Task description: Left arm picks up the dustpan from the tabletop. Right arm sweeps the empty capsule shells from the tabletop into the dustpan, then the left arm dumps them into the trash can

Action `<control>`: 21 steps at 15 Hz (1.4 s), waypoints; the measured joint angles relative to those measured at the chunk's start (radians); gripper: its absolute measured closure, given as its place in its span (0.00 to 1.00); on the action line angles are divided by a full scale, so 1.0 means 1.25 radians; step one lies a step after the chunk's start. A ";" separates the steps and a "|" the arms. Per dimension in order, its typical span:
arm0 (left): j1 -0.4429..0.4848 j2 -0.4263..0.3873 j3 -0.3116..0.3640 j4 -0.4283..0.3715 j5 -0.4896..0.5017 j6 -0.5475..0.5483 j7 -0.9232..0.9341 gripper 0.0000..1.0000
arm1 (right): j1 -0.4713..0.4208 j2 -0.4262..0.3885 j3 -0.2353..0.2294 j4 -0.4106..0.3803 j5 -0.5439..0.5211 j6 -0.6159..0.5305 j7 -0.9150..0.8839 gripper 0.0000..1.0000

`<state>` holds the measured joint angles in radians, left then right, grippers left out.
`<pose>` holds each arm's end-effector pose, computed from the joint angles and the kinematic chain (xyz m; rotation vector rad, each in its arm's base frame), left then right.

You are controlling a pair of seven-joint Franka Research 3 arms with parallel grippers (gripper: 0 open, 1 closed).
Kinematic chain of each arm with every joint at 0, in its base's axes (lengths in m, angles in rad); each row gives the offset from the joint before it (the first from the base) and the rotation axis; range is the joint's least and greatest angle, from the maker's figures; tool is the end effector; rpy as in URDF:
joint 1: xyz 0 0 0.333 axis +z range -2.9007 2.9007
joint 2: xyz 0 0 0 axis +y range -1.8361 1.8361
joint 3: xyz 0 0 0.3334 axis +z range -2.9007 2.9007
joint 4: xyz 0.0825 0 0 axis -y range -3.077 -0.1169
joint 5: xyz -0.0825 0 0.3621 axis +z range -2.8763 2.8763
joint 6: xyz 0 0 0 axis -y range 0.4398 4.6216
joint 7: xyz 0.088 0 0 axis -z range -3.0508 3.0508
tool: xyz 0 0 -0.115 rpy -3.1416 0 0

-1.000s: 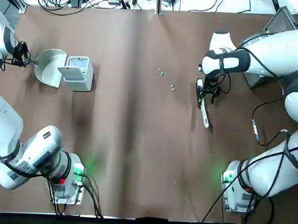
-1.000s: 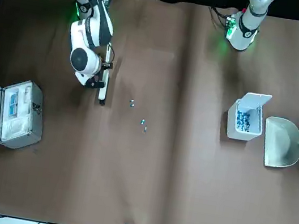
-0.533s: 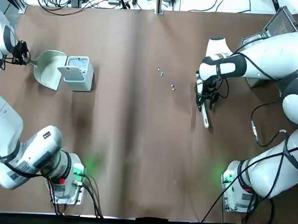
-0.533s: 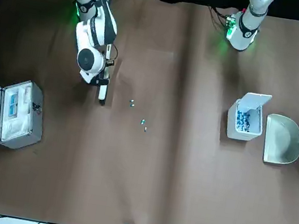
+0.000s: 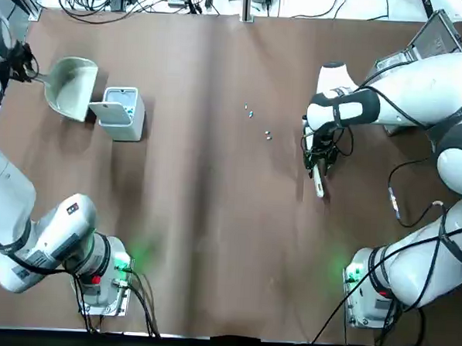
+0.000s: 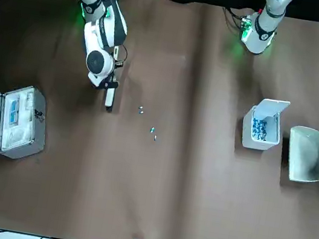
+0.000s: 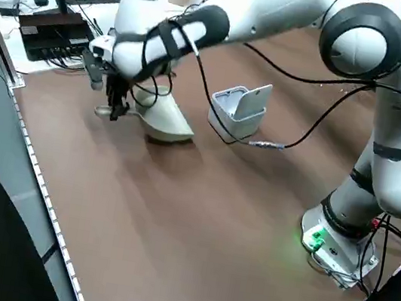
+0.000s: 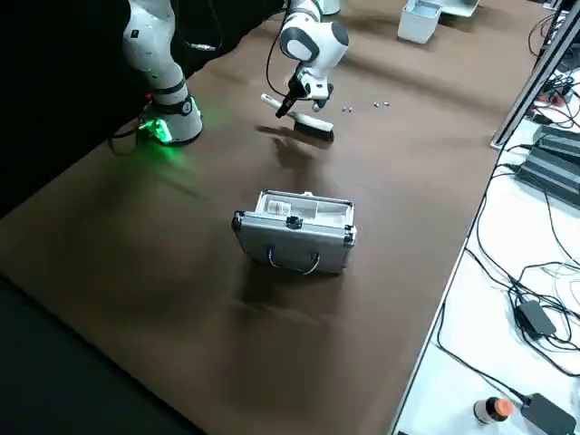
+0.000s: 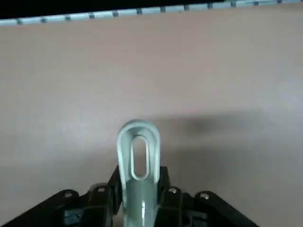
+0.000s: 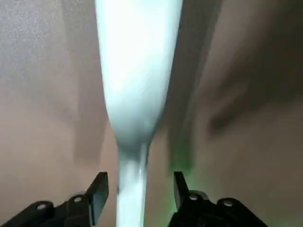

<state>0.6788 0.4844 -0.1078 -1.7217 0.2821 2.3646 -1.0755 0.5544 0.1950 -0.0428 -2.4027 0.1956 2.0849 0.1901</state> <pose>0.5596 0.3759 0.3434 -2.2241 -2.0256 -0.3006 0.3652 0.2171 0.2341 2.9744 0.2672 -0.8023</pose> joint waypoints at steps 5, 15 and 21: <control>0.000 -0.049 -0.067 0.106 -0.012 -0.201 0.000 0.67 | 0.011 0.000 0.000 0.000 0.000 -0.001 0.002 0.50; -0.003 -0.198 -0.289 0.127 -0.016 -0.500 -0.177 0.67 | 0.012 -0.056 -0.002 0.000 0.001 0.001 0.003 0.44; -0.009 -0.198 -0.386 0.068 -0.016 -0.524 -0.341 0.67 | 0.012 -0.147 -0.004 -0.056 0.001 0.052 0.003 0.44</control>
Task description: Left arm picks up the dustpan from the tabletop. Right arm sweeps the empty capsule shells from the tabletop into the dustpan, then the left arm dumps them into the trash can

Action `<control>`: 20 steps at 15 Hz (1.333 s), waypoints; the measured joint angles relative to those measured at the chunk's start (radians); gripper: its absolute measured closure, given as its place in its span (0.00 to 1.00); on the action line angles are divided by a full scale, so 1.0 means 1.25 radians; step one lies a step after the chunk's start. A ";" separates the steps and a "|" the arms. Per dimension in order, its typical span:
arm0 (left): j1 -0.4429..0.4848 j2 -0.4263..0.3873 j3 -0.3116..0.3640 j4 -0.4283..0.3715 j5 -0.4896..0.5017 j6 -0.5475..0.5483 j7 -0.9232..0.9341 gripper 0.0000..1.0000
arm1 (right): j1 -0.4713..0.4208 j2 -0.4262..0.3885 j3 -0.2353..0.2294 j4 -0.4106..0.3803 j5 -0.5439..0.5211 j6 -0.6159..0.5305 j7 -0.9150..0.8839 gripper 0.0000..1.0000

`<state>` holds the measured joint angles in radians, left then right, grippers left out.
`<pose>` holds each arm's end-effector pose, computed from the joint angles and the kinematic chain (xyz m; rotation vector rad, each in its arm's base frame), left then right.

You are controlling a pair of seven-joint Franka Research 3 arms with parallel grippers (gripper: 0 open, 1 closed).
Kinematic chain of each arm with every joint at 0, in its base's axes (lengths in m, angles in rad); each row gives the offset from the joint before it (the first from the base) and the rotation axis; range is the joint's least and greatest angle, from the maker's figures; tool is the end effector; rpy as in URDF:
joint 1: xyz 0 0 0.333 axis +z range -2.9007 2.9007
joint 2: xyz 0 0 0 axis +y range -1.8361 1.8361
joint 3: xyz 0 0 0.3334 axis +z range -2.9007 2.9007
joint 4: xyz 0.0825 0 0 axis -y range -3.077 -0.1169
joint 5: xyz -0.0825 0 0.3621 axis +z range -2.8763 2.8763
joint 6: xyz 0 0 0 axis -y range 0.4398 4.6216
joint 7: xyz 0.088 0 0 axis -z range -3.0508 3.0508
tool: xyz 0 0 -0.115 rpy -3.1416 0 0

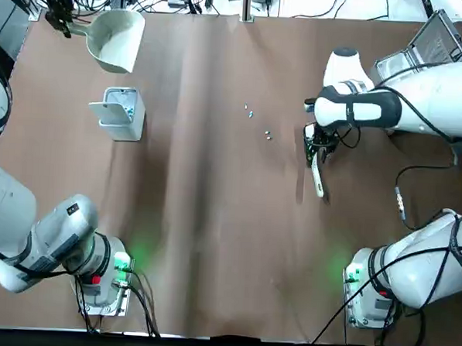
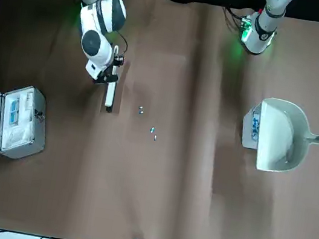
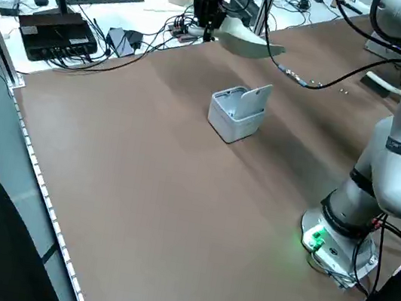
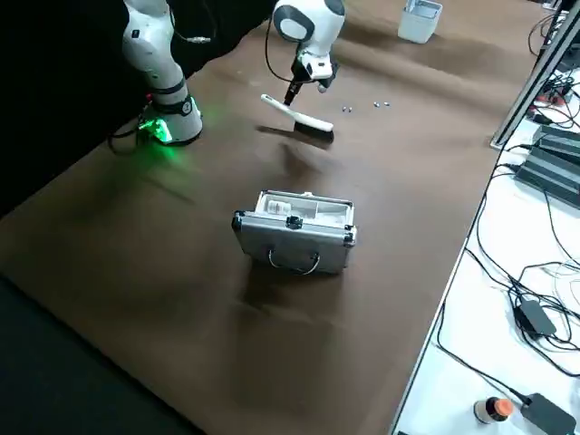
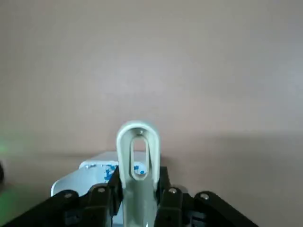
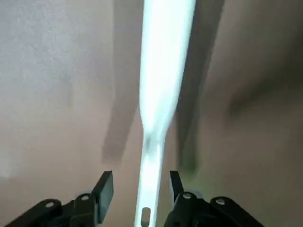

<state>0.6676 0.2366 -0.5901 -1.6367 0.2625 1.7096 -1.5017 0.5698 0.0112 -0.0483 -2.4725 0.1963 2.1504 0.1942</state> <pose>0.5845 0.1021 0.5024 -2.1388 -2.0567 0.0138 0.3588 0.2169 0.2925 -3.0580 -0.2942 0.5612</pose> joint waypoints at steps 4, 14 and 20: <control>0.000 0.001 -0.016 -0.063 0.000 0.036 -0.039 0.67 | 0.000 -0.038 -0.001 -0.071 0.000 0.078 0.000 0.42; 0.001 0.003 -0.029 -0.206 0.018 0.174 -0.115 0.67 | 0.039 -0.039 0.001 -0.152 0.000 0.212 0.000 0.46; -0.025 0.007 -0.081 -0.244 0.061 0.185 -0.228 0.67 | 0.041 -0.037 0.000 -0.157 0.000 0.214 0.000 0.51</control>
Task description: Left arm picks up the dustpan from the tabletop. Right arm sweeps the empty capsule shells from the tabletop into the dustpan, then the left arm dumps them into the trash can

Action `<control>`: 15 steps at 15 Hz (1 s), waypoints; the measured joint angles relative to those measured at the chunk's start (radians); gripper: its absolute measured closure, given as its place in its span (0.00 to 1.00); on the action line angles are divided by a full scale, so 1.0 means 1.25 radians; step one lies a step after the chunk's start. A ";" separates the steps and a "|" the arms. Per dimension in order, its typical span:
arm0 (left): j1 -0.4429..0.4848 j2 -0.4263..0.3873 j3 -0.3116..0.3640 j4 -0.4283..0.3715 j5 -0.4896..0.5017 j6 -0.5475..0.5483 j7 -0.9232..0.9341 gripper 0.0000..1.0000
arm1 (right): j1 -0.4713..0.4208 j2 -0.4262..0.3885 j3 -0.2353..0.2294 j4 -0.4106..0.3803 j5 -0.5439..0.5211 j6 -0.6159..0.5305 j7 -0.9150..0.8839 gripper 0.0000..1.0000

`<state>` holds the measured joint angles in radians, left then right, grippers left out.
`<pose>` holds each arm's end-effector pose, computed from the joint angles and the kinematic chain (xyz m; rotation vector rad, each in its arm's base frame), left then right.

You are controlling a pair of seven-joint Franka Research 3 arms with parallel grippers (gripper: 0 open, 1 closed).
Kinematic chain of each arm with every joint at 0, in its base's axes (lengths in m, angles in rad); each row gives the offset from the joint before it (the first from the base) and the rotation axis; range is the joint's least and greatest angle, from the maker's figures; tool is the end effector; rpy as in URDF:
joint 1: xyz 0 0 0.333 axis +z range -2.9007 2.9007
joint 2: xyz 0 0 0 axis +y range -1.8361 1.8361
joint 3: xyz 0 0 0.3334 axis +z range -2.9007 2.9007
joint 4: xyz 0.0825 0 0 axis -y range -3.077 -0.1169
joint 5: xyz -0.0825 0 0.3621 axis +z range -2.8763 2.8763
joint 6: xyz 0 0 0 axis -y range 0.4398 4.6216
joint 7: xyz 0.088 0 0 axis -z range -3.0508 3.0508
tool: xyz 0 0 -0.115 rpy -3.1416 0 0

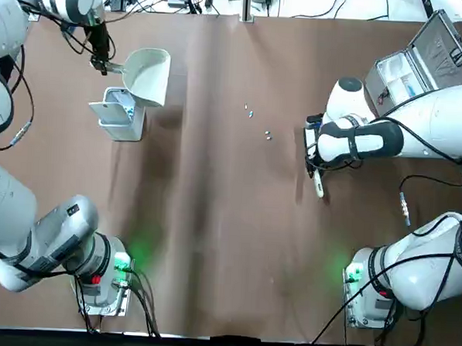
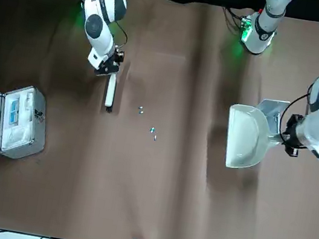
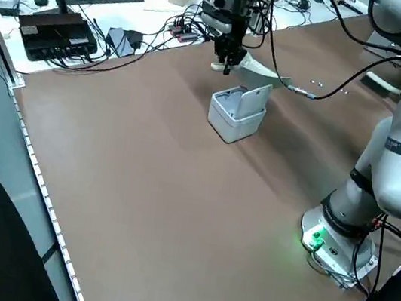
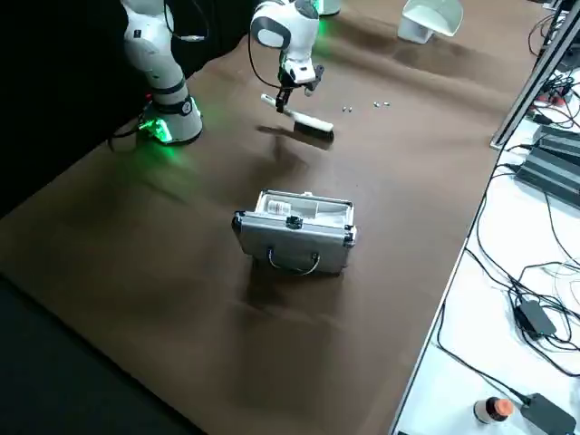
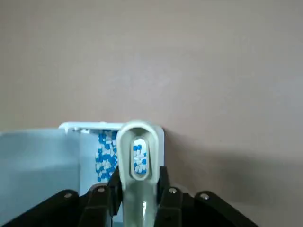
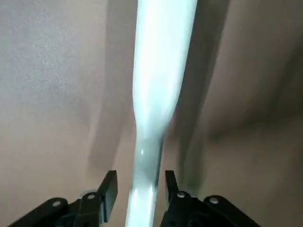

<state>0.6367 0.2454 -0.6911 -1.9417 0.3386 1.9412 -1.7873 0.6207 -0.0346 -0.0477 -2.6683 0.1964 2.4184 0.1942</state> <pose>0.5624 0.0122 0.3911 -2.0484 -2.0692 -0.0140 0.3187 0.2082 0.2617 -3.0741 -0.3357 0.3761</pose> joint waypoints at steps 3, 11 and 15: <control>-0.029 0.016 -0.001 -0.015 0.031 0.012 -0.064 0.67 | 0.000 0.006 0.000 -0.001 0.000 0.004 0.000 0.53; -0.089 0.047 -0.002 -0.033 0.050 0.037 -0.155 0.67 | 0.000 0.021 0.000 -0.001 0.000 0.015 0.000 0.56; -0.133 0.072 -0.002 -0.037 0.079 0.048 -0.221 0.67 | 0.000 0.030 0.000 -0.001 0.000 0.023 0.000 0.60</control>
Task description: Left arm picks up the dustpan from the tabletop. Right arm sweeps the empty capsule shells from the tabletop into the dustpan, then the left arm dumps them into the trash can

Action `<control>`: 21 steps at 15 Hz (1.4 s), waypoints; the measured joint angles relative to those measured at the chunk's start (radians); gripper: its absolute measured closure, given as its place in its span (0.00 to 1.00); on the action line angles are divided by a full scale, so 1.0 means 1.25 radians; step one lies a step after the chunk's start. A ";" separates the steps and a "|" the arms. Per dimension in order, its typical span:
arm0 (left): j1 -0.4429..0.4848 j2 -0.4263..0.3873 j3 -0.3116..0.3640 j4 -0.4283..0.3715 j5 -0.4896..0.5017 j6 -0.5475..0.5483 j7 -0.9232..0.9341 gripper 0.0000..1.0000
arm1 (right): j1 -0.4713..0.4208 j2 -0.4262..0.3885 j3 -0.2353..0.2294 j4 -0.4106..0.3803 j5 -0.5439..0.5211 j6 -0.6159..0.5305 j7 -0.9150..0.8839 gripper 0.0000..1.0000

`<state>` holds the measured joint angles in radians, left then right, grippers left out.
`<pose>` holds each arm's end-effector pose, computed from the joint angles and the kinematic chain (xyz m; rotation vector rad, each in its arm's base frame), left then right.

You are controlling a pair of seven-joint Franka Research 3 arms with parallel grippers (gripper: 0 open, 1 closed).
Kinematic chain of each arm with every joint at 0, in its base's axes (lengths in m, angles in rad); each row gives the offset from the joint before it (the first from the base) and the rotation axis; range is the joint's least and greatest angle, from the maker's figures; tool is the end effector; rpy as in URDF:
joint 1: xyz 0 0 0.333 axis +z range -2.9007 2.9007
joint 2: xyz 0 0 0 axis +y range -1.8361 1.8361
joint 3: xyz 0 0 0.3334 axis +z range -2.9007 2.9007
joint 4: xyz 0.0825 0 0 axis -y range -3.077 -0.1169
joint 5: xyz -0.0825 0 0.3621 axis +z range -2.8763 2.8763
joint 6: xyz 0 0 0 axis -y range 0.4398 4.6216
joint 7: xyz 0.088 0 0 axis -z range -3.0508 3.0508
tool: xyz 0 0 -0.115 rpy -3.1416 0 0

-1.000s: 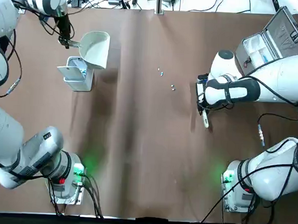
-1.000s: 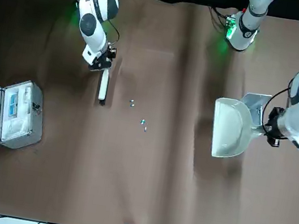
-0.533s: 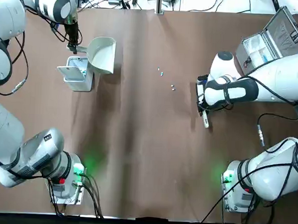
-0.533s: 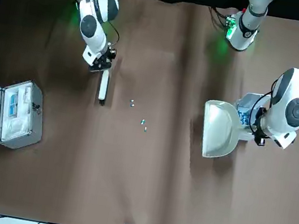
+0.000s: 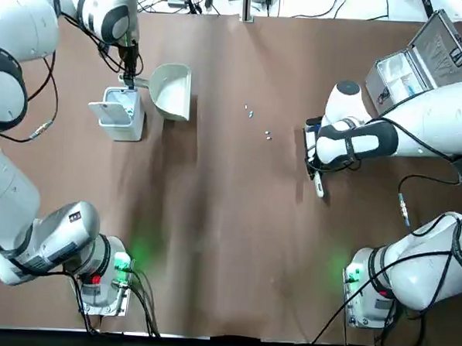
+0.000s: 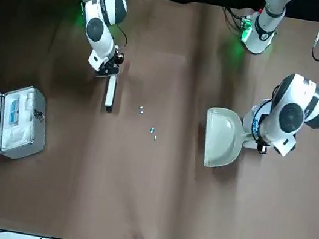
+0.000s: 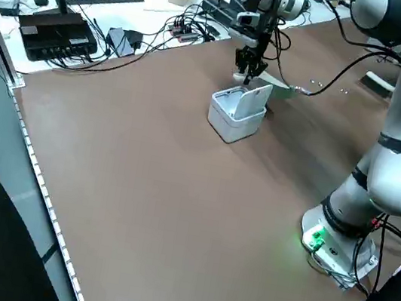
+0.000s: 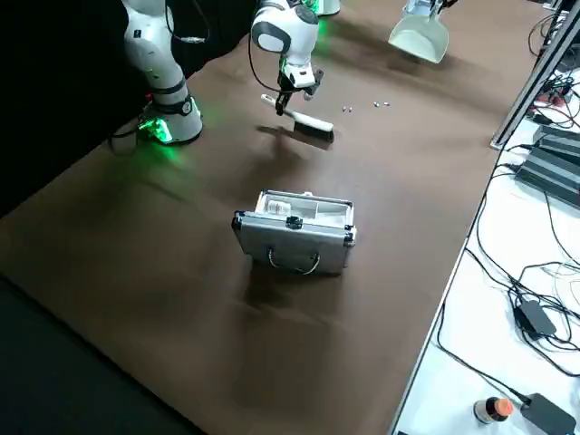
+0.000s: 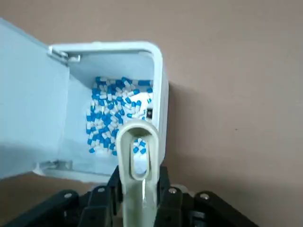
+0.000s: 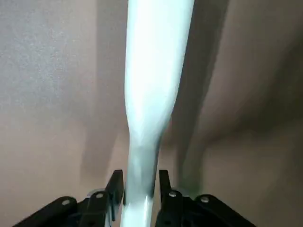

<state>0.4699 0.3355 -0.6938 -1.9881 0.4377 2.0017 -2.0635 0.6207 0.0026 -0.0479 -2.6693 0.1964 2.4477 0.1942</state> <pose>0.5557 -0.0797 0.3360 -1.9913 -2.0740 -0.0785 0.3197 0.2075 0.2490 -3.0836 -0.3301 0.3856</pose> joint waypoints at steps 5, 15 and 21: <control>-0.063 0.041 -0.001 0.000 0.047 0.006 -0.111 0.67 | 0.000 0.010 0.000 0.000 0.000 0.009 0.000 0.67; -0.170 0.054 -0.003 0.001 0.118 0.026 -0.252 0.67 | -0.001 0.010 -0.003 0.006 0.000 0.007 0.001 0.74; -0.240 0.074 -0.003 0.001 0.149 0.028 -0.326 0.67 | -0.004 0.010 -0.009 0.027 0.000 -0.004 0.001 0.74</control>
<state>0.1694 0.4277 -0.6975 -1.9875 0.6245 2.0370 -2.4707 0.6158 0.0151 -0.0590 -2.6354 0.1966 2.4426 0.1960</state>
